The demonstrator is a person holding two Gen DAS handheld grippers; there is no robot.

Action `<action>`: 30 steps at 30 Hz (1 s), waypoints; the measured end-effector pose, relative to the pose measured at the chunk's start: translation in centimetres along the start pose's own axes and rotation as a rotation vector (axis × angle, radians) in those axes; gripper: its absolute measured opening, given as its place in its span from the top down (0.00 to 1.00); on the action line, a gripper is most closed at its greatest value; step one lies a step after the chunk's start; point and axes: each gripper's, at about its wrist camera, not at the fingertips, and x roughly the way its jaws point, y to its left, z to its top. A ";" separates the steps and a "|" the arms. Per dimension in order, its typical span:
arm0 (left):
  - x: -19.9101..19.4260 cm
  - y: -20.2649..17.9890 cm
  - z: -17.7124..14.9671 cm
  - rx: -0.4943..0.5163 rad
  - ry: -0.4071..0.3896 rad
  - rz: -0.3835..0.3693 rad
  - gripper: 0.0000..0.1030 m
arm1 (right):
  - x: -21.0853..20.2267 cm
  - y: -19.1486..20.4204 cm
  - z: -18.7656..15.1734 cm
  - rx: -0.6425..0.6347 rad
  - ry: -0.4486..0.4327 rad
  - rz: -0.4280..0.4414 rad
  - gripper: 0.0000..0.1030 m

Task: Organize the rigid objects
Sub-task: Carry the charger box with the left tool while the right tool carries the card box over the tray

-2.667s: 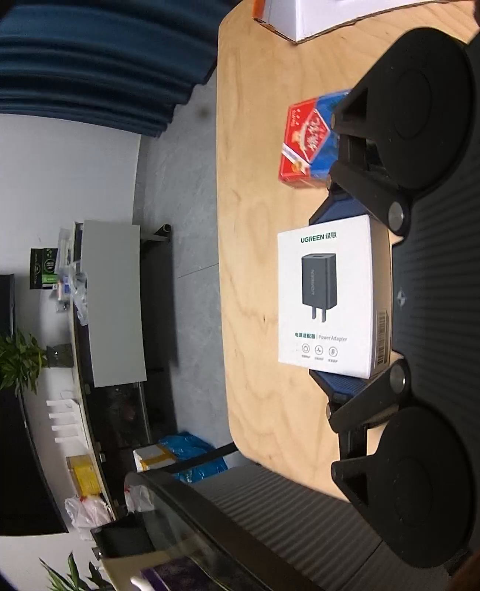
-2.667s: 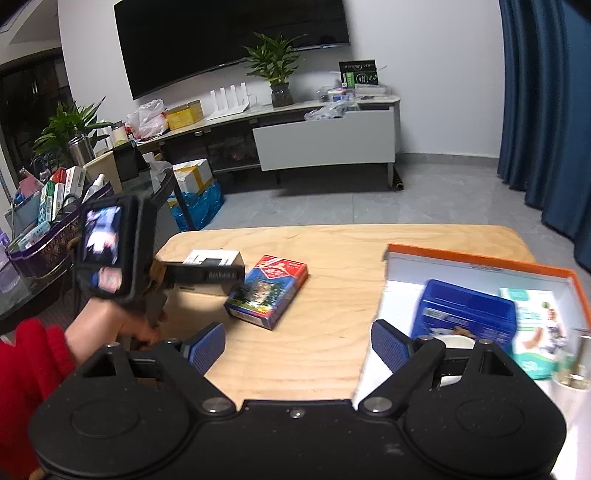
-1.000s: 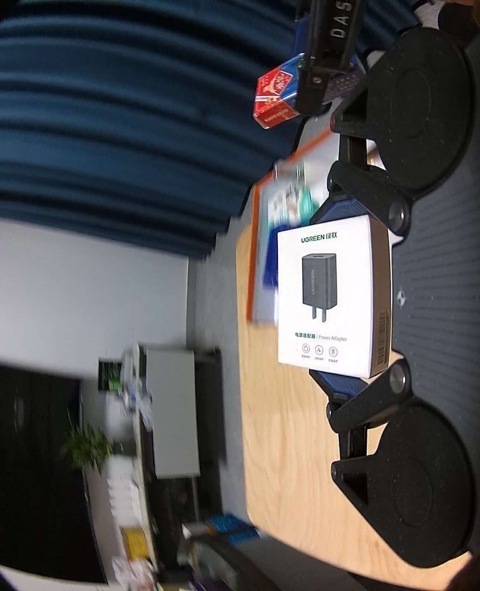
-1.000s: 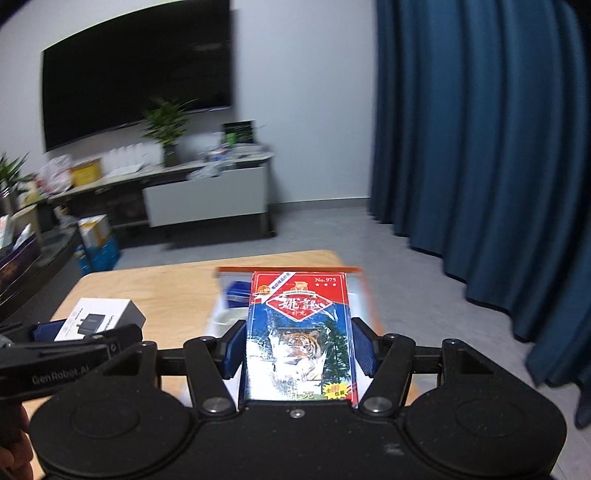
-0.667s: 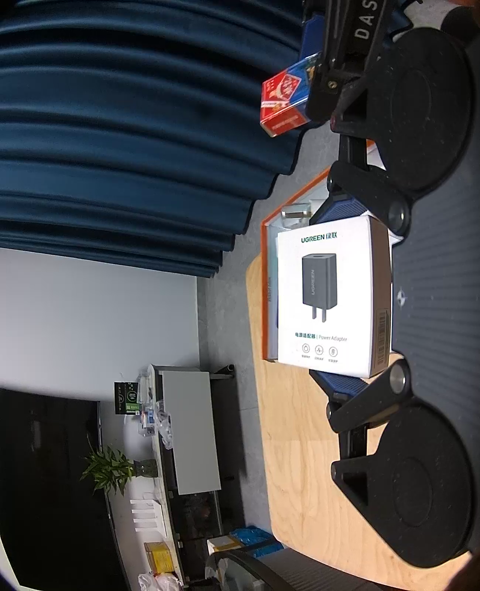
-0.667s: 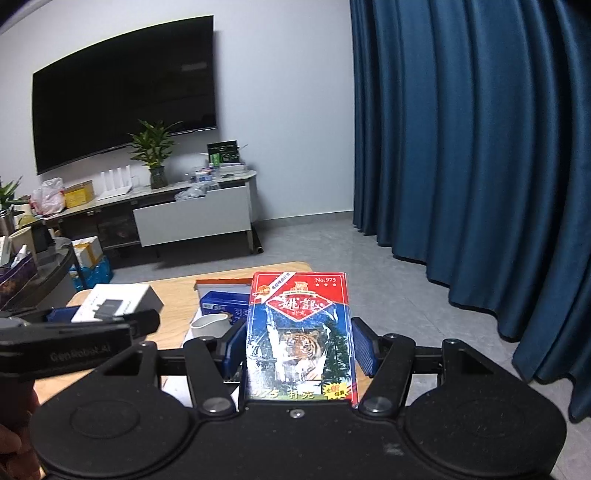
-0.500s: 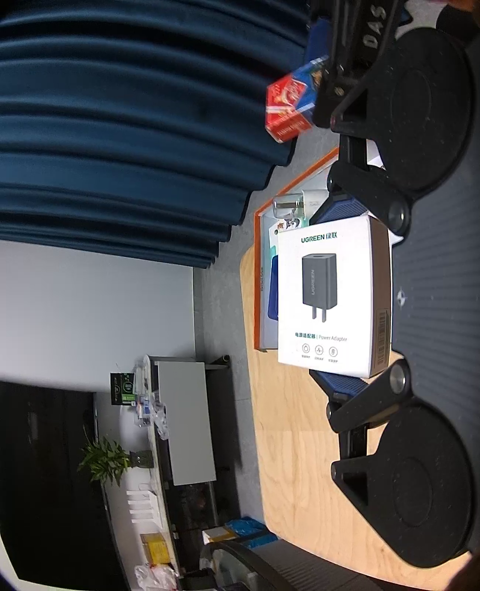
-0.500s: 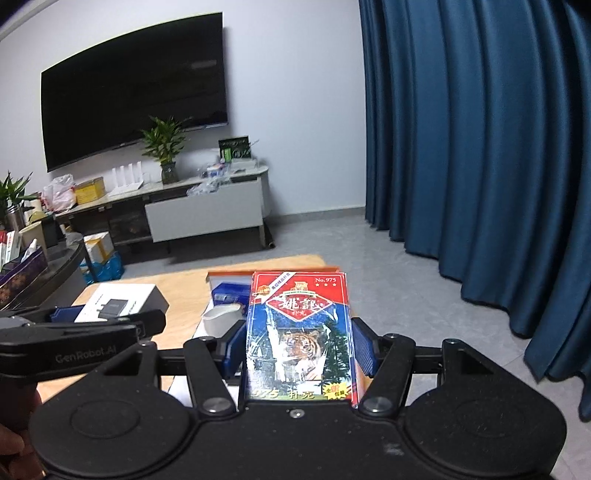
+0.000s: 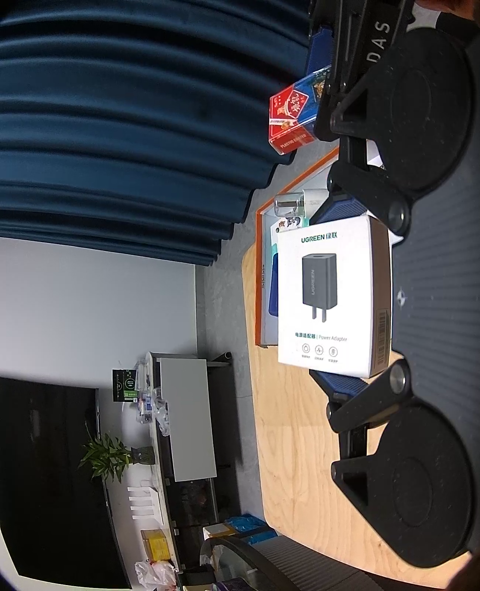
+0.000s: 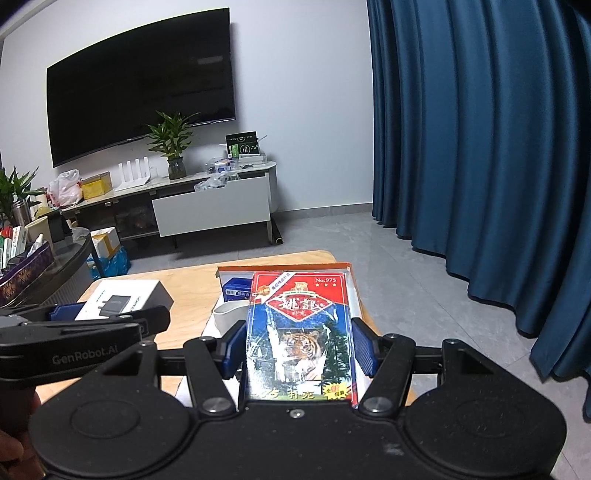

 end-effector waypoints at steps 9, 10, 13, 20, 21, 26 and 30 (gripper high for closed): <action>0.1 0.0 -0.1 -0.008 0.009 -0.001 0.23 | 0.4 -0.2 0.0 -0.006 0.015 0.000 0.31; 0.1 0.0 -0.1 -0.007 0.010 0.000 0.23 | 0.5 -0.2 -0.1 -0.007 0.017 0.000 0.31; 0.2 0.0 -0.2 -0.009 0.016 -0.002 0.23 | 1.0 -0.1 -0.1 -0.005 0.028 0.002 0.31; 0.6 0.2 0.0 -0.013 0.032 -0.004 0.23 | 2.0 -0.1 0.0 -0.011 0.047 0.005 0.31; 0.7 0.2 0.0 -0.014 0.034 -0.004 0.23 | 2.2 -0.1 -0.2 -0.011 0.050 0.005 0.31; 1.1 0.3 -0.1 -0.015 0.047 -0.004 0.23 | 2.9 -0.2 -0.4 -0.017 0.066 0.008 0.31; 1.4 0.5 -0.2 -0.015 0.058 -0.004 0.23 | 3.5 -0.4 -0.5 -0.016 0.076 0.010 0.31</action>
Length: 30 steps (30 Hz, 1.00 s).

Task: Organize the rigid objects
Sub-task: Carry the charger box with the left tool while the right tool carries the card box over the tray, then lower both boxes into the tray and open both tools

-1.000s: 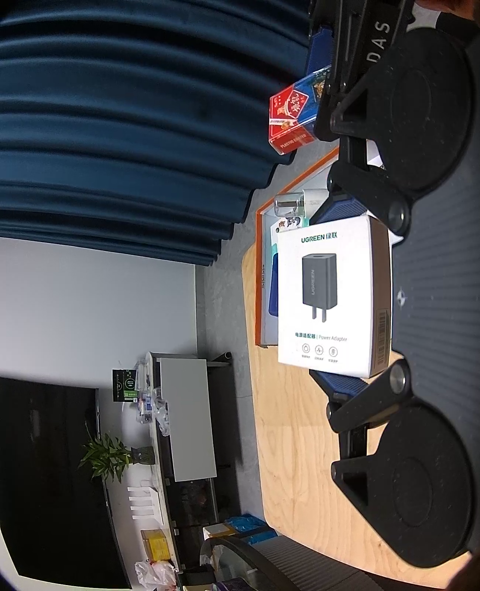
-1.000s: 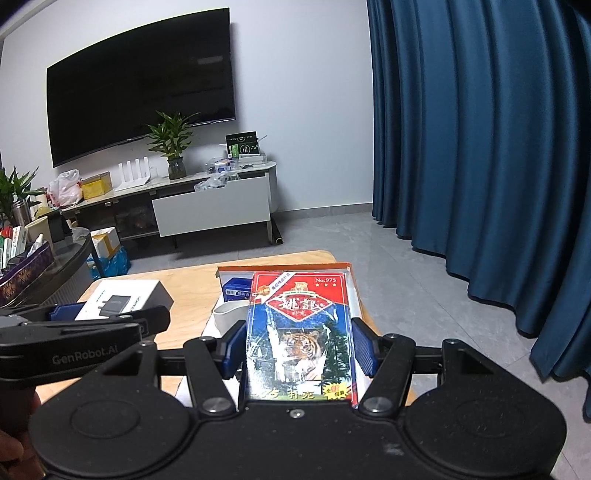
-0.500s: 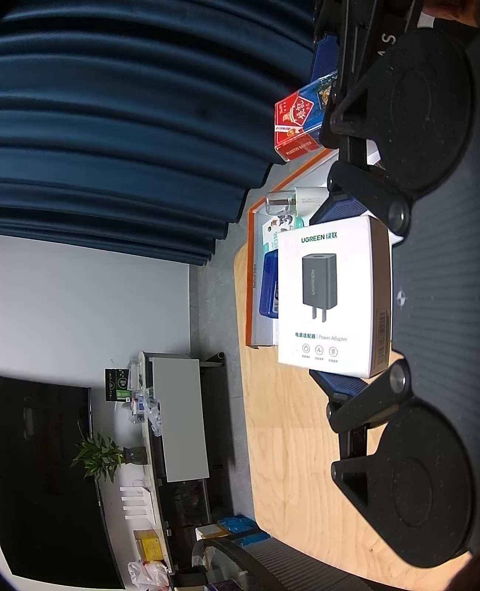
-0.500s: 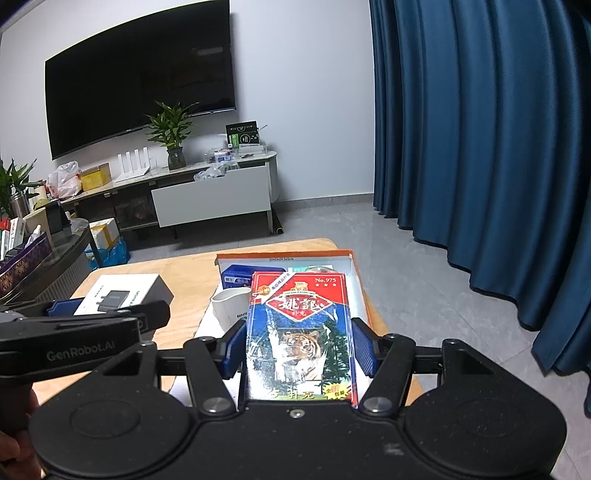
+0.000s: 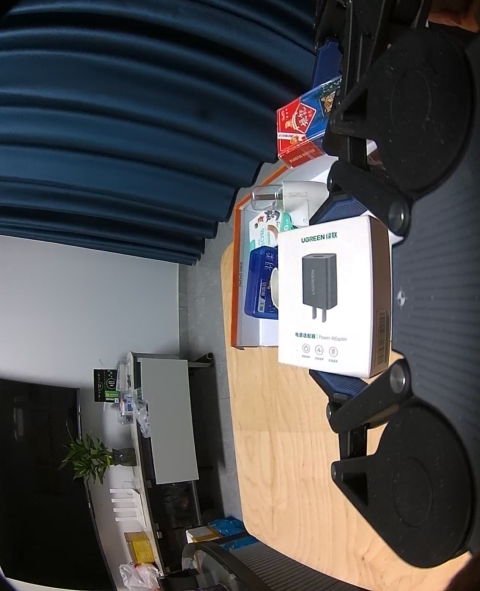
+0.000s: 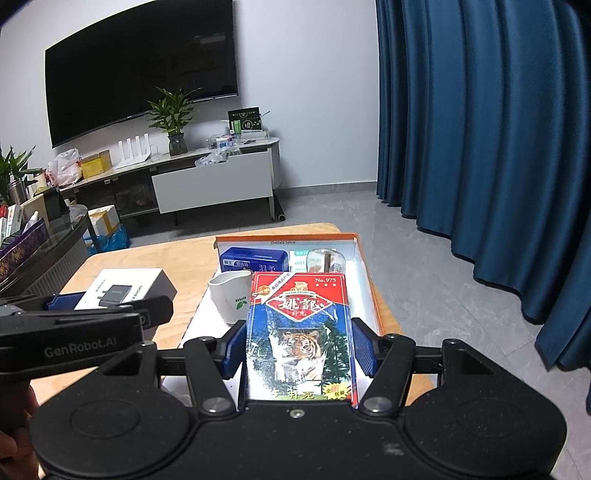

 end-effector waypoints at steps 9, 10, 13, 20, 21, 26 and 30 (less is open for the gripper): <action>1.1 0.5 -0.5 -0.006 0.034 -0.001 0.23 | 2.0 -0.2 -0.4 -0.005 0.039 0.000 0.31; 1.3 0.5 -0.6 -0.007 0.038 0.000 0.23 | 2.3 -0.2 -0.4 -0.007 0.045 -0.002 0.31; 1.9 0.6 -0.7 -0.008 0.051 0.000 0.23 | 3.5 -0.3 -0.6 -0.003 0.069 -0.003 0.30; 3.5 0.4 -1.1 0.002 0.089 -0.009 0.23 | 4.1 -1.1 -1.3 0.021 0.072 -0.003 0.25; 3.7 0.3 -1.1 0.003 0.094 -0.011 0.23 | 3.9 -1.4 -1.3 0.028 0.068 -0.005 0.25; 5.3 -0.2 -1.4 0.008 0.125 -0.030 0.23 | 3.0 -2.4 -1.4 0.049 0.047 -0.018 0.25; 6.7 -0.5 -1.6 0.002 0.164 -0.060 0.21 | 2.0 -2.5 -1.1 0.037 0.021 -0.036 0.24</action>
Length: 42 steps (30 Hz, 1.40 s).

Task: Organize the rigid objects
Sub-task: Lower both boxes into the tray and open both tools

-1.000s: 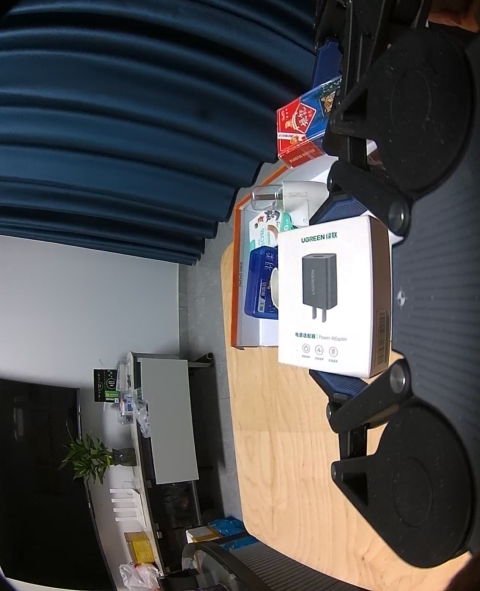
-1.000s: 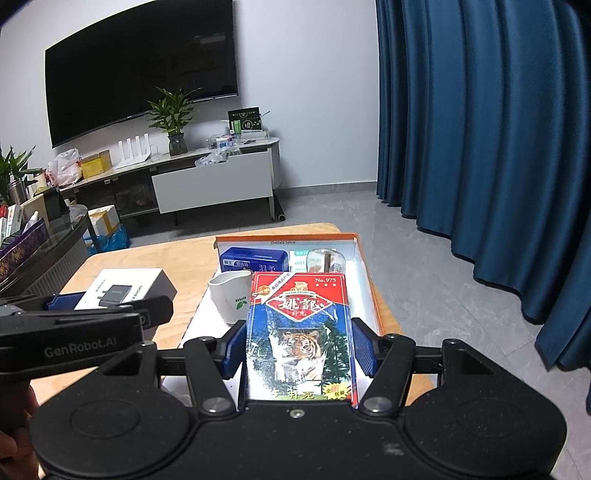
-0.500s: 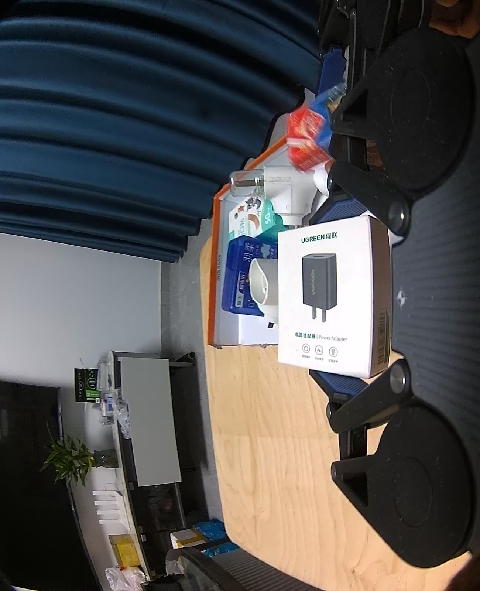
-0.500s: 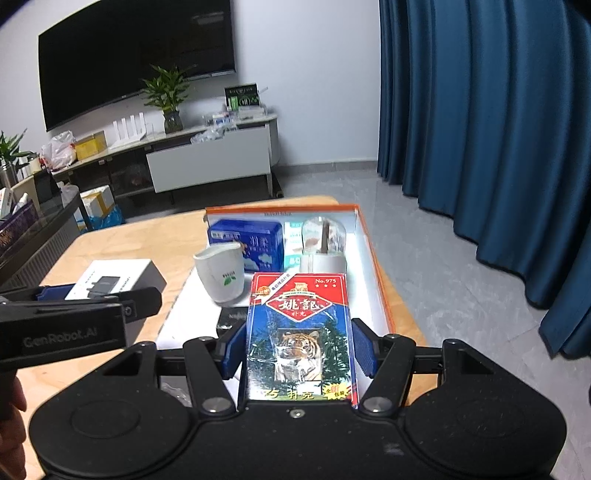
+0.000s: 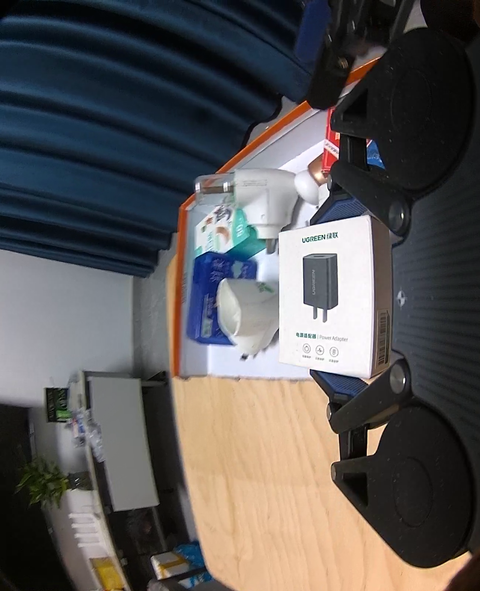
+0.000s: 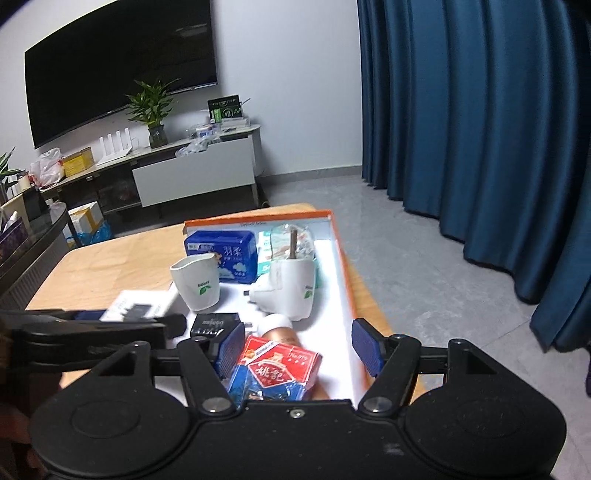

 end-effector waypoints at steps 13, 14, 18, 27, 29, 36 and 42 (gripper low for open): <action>-6.4 -0.9 0.9 0.016 -0.064 0.082 0.00 | -4.7 0.2 0.3 -0.030 -0.034 0.027 0.15; -7.2 -1.1 0.8 0.013 -0.072 0.098 0.00 | -5.2 0.1 0.2 -0.036 -0.034 0.029 0.15; -9.6 -1.8 -0.5 0.007 -0.069 0.132 0.00 | -6.9 0.1 -0.6 -0.039 -0.019 0.041 0.13; -9.4 -2.4 -3.7 0.009 0.036 0.135 0.00 | -7.7 0.2 -2.7 -0.034 0.072 0.027 0.13; -9.6 -2.4 -3.8 0.007 0.038 0.144 0.00 | -7.7 0.3 -2.9 -0.034 0.085 0.023 0.13; -9.5 -2.4 -4.0 0.004 0.033 0.151 0.00 | -7.4 0.7 -3.3 -0.045 0.102 0.022 0.13; -9.2 -2.1 -4.3 -0.003 0.042 0.145 0.00 | -6.8 0.7 -3.6 -0.043 0.119 0.021 0.13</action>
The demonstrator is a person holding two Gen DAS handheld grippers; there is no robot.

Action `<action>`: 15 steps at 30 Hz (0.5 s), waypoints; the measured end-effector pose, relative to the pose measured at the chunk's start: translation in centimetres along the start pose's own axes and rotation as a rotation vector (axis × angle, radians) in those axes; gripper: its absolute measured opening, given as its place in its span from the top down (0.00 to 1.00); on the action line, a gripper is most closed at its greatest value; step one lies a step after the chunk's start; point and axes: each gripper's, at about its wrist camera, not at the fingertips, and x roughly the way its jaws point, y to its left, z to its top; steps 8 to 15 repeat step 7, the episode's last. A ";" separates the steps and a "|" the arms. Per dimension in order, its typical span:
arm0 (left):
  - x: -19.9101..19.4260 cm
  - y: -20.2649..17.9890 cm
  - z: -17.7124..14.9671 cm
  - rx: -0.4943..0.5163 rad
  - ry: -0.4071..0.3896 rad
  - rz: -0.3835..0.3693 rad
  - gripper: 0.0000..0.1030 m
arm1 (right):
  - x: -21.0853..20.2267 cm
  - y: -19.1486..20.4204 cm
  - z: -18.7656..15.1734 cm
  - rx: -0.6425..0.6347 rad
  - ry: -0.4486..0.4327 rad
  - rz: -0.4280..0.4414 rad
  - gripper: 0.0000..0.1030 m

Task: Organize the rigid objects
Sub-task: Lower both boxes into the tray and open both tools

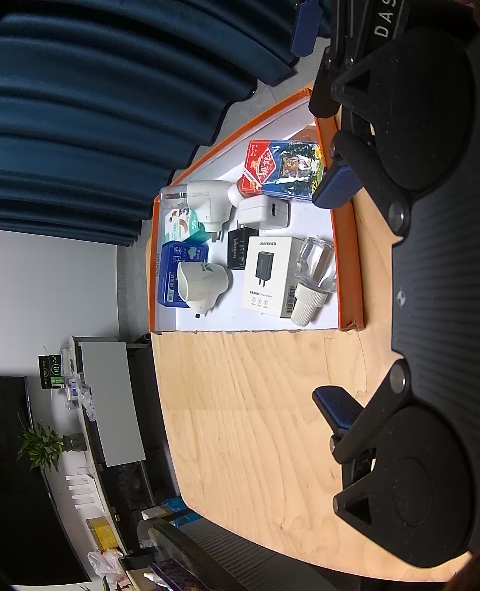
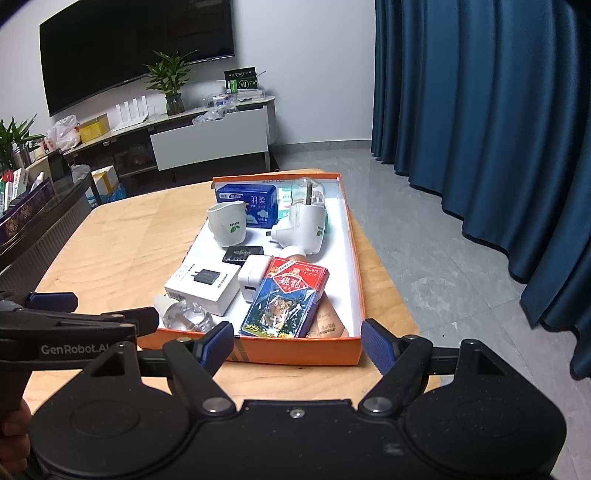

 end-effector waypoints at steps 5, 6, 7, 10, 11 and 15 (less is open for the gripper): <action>0.1 0.0 -0.1 -0.007 -0.010 0.009 0.00 | 0.4 0.0 0.0 0.005 0.010 -0.003 0.13; 0.3 0.0 -0.1 -0.010 -0.006 0.012 0.00 | 0.5 0.0 0.0 0.005 0.013 -0.004 0.13; 0.4 0.0 0.0 -0.012 0.000 0.013 0.00 | 0.6 0.0 0.0 0.004 0.015 -0.005 0.13; 0.4 0.0 0.0 -0.012 0.000 0.013 0.00 | 0.6 0.0 0.0 0.004 0.015 -0.005 0.13; 0.4 0.0 0.0 -0.012 0.000 0.013 0.00 | 0.6 0.0 0.0 0.004 0.015 -0.005 0.13; 0.4 0.0 0.0 -0.012 0.000 0.013 0.00 | 0.6 0.0 0.0 0.004 0.015 -0.005 0.13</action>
